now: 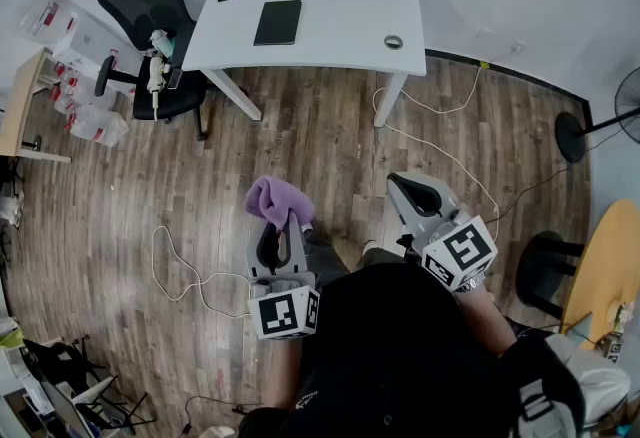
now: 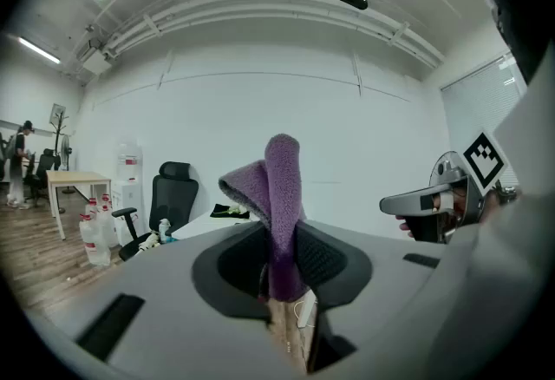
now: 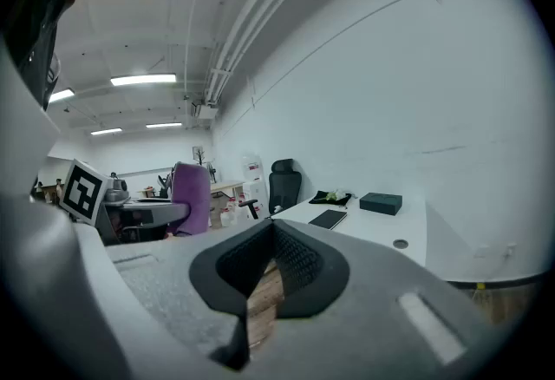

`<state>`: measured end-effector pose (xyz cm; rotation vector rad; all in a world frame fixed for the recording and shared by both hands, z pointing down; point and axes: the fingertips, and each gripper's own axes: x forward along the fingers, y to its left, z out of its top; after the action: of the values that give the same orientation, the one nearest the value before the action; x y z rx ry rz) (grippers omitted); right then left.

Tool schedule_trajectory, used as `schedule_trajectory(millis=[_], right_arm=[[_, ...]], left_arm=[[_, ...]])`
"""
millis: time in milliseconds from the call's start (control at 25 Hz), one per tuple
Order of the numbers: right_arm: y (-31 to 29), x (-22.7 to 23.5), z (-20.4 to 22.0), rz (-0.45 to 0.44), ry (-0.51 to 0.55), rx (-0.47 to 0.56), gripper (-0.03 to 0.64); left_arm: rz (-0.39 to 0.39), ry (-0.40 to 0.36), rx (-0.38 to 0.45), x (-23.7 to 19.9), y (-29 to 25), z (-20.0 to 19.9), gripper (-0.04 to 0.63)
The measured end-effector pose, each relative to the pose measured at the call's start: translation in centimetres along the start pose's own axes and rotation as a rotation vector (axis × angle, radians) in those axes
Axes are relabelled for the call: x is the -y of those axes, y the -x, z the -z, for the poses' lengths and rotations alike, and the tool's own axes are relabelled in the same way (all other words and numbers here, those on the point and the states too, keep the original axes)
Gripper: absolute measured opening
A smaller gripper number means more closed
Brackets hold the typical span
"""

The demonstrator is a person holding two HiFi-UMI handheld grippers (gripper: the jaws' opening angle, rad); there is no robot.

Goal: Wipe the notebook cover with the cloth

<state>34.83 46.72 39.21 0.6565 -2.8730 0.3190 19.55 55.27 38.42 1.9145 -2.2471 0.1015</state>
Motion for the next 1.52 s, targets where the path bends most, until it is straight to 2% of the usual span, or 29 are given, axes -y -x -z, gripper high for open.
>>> schedule_trajectory(millis=[200, 360, 520, 680, 840, 1040, 1240, 1520], right_arm=[[2.9, -3.0, -1.0, 0.019, 0.017, 0.050, 0.005], [3.7, -6.8, -0.3, 0.074, 0.008, 0.094, 0.005], [5.1, -10.9, 4.1, 0.095, -0.031, 0.096, 0.005], [7.4, -14.4, 7.0, 0.049, 0.019, 0.091, 0.005], [9.1, -13.7, 9.1, 0.103, -0.040, 0.034, 0.005], [9.1, -13.5, 7.8, 0.136, -0.002, 0.046, 0.005], [8.8, -13.7, 6.4, 0.134, 0.016, 0.067, 0.005], [7.2, -14.1, 4.8, 0.112, 0.046, 0.067, 0.005]], left_arm=[[-0.016, -0.038, 0.043, -0.6, 4.6, -2.4, 0.084], [0.052, -0.073, 0.065, -1.0, 7.0, -3.0, 0.084], [0.116, -0.121, 0.041, 1.1, 9.6, 0.0, 0.084], [0.145, -0.112, 0.009, 2.5, 12.5, 3.0, 0.084], [0.156, -0.094, -0.006, 2.6, 14.3, 4.6, 0.084], [0.133, -0.065, 0.004, 0.1, 15.9, 4.6, 0.084], [0.107, -0.058, 0.018, -1.2, 16.3, 4.3, 0.084], [0.118, -0.083, 0.030, -1.3, 15.2, 3.5, 0.084]])
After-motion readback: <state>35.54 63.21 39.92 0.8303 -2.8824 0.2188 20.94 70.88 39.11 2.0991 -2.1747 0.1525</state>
